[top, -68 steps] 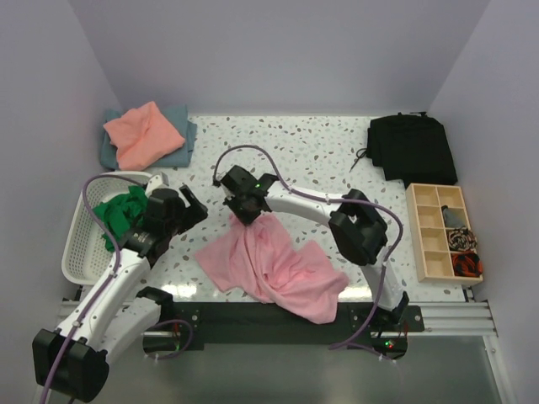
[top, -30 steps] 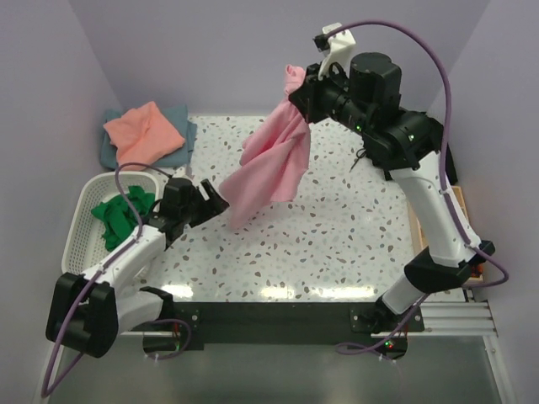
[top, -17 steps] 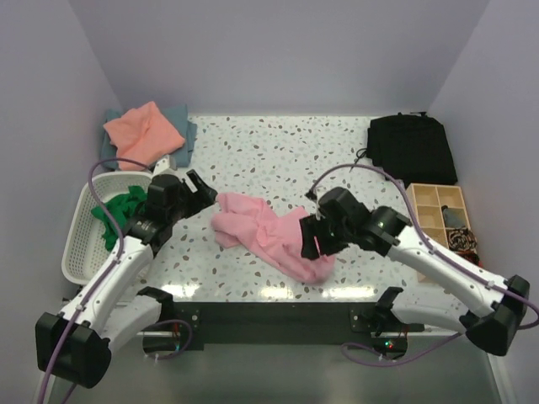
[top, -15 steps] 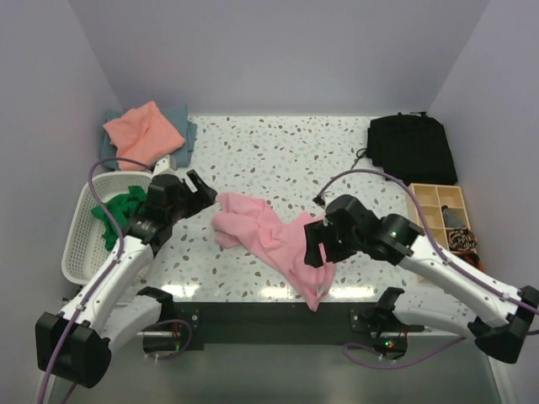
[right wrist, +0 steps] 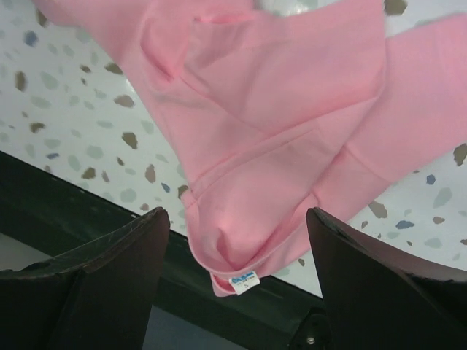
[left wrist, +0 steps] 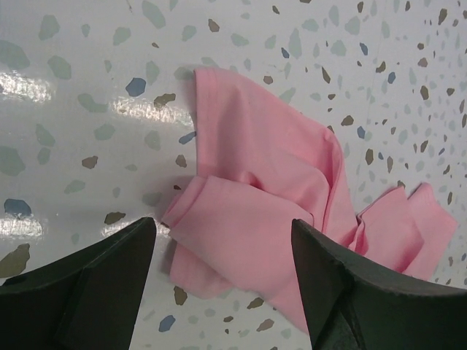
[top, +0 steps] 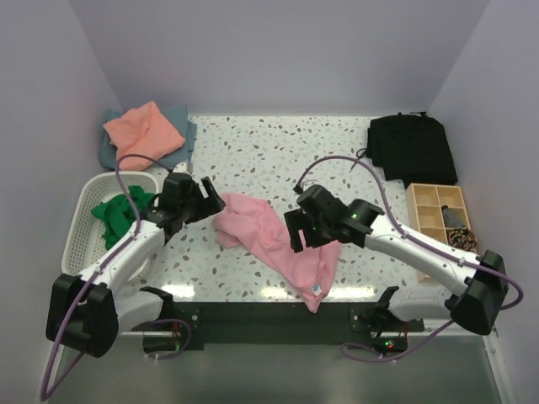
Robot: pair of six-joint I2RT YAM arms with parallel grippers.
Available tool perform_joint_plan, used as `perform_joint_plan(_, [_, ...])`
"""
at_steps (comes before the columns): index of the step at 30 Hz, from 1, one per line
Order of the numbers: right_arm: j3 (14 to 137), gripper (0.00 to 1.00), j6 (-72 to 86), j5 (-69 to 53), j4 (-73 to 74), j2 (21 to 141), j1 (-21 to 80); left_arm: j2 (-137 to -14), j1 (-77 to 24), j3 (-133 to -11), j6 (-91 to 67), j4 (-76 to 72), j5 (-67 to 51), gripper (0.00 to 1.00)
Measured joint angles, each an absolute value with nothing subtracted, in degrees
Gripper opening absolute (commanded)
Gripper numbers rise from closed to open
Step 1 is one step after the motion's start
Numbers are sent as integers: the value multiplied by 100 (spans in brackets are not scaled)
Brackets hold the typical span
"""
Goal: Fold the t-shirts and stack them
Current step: Flatten out the tshirt
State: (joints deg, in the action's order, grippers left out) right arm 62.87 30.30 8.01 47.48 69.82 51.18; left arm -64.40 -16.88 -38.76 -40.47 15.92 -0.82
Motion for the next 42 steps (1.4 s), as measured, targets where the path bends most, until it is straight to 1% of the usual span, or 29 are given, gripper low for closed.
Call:
perform_joint_plan(4, [5800,77,3052,725,4668,7297,5310,-6866,-1688,-3879,-3872,1393,-220,80])
perform_joint_plan(9, [5756,75,3148,836,4611,7588,5398,-7620,-1688,-3990,-3791,1114,-366,79])
perform_joint_plan(11, [5749,70,3210,956,4574,7771,5400,-7887,-1691,-4080,-3778,1028,-401,79])
perform_joint_plan(13, [5747,68,3310,1120,4558,7983,5400,-8149,-1688,-4176,-3758,923,-423,79])
perform_joint_plan(15, [5747,67,3461,1326,4556,8191,5400,-8364,-1688,-4261,-3717,819,-440,79])
perform_joint_plan(20, [5704,67,3865,1852,4521,8473,5400,-8676,-1688,-4440,-3649,672,-502,79])
perform_joint_plan(26, [5671,66,4292,2351,4436,8726,5398,-8764,-1688,-4477,-3614,607,-580,79])
perform_joint_plan(27, [5669,65,4335,2388,4392,8788,5395,-8768,-1688,-4480,-3612,600,-582,79])
perform_joint_plan(29, [5636,56,4405,2453,4265,8912,5387,-8770,-1688,-4480,-3599,580,-582,79])
perform_joint_plan(30, [5603,43,4427,2460,4198,8967,5371,-8774,-1688,-4480,-3586,569,-582,79])
perform_joint_plan(32, [5520,28,4508,2458,4086,9048,5336,-8785,-1688,-4480,-3570,550,-582,79])
perform_joint_plan(33, [5502,13,4488,2456,4073,9061,5310,-8788,-1688,-4480,-3568,545,-580,79])
perform_joint_plan(35, [5487,1,4521,2469,4060,9072,5251,-8790,-1688,-4480,-3540,543,-580,79])
perform_joint_plan(36, [5487,0,4525,2488,4058,9070,5236,-8790,-1688,-4480,-3529,541,-580,79])
perform_joint_plan(42, [5485,0,4539,2679,4134,8770,5207,-8790,-1688,-4480,-3483,541,-578,79])
